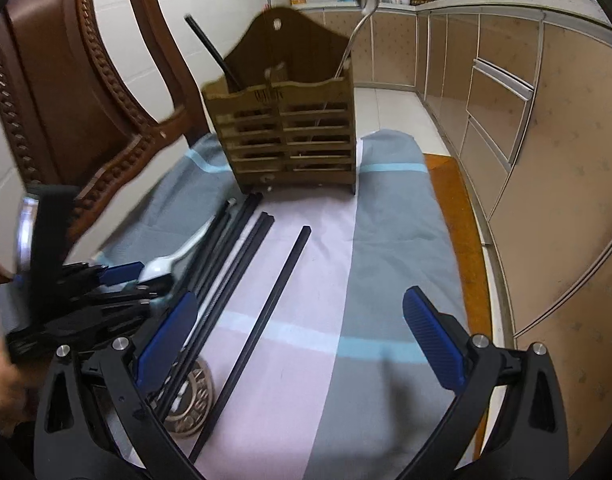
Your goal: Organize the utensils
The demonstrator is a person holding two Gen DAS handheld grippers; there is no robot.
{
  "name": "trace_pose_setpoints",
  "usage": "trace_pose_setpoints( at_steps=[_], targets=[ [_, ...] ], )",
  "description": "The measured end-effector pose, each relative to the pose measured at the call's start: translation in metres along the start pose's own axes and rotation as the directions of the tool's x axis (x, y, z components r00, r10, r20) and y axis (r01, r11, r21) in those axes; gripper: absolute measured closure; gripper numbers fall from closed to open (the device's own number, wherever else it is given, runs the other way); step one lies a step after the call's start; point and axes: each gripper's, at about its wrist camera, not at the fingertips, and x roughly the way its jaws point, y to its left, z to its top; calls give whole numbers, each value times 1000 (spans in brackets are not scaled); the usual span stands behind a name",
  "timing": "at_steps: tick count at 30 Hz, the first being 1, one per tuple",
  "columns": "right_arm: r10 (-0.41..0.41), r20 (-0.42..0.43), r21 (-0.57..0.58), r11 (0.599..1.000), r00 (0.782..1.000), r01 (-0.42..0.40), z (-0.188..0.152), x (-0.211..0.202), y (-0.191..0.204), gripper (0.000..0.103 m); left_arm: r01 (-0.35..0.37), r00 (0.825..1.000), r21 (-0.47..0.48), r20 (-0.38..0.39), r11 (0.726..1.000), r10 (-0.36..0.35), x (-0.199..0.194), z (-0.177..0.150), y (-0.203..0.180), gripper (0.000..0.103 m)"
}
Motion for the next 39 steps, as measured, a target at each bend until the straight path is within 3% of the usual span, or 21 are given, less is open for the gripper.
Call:
trace_pose_setpoints(
  at_steps=[4, 9, 12, 13, 15, 16, 17, 18, 21, 27, 28, 29, 34, 37, 39],
  targets=[
    [-31, -33, -8, 999, 999, 31, 15, 29, 4, 6, 25, 1000, -22, -10, 999, -25, -3, 2, 2, 69],
    [-43, -78, -3, 999, 996, 43, 33, 64, 8, 23, 21, 998, -34, 57, 999, -19, -33, 5, 11, 69],
    [-61, -143, -21, 998, 988, 58, 39, 92, 11, 40, 14, 993, -45, 119, 999, -8, -55, 8, 17, 69],
    [-62, -172, -25, 998, 983, 59, 38, 101, 11, 51, 6, 989, -49, 149, 999, 1, -64, 9, 19, 69],
    [-84, -151, -62, 995, 985, 75, 38, 102, 16, 59, 12, 980, -55, 200, 998, -1, -78, 11, 22, 69],
    [-63, -153, -64, 997, 986, 53, 39, 102, 17, 69, 12, 975, -57, 224, 998, 1, -85, 13, 23, 69],
    [-49, -156, -62, 997, 987, 39, 40, 101, 18, 85, 11, 970, -58, 241, 998, 4, -90, 13, 23, 69],
    [-30, -157, -55, 998, 987, 22, 41, 100, 17, 90, 14, 964, -61, 266, 998, 3, -96, 13, 24, 69],
    [11, -140, -11, 1000, 990, -12, 44, 90, 10, 91, 20, 954, -65, 301, 998, 0, -107, 15, 26, 69],
    [82, 8, 38, 996, 997, -82, 59, 26, 4, 92, 37, 936, -49, 351, 998, -17, -125, 8, 23, 71],
    [91, 36, 42, 995, 995, -93, 61, 13, 1, 92, 41, 935, -44, 354, 998, -23, -127, 5, 21, 84],
    [98, 63, 44, 994, 993, -101, 63, 0, 0, 92, 50, 932, -37, 360, 998, -34, -132, 2, 20, 86],
    [116, 186, 37, 991, 976, -125, 67, -61, -7, 93, 63, 923, -19, 381, 998, -51, -146, -10, 19, 86],
    [120, 239, 52, 989, 964, -137, 63, -85, -16, 93, 73, 929, -23, 365, 997, -59, -143, -12, 21, 86],
    [108, 278, 68, 989, 954, -131, 61, -99, -22, 93, 77, 943, -31, 327, 997, -63, -136, -14, 23, 70]
  ],
)
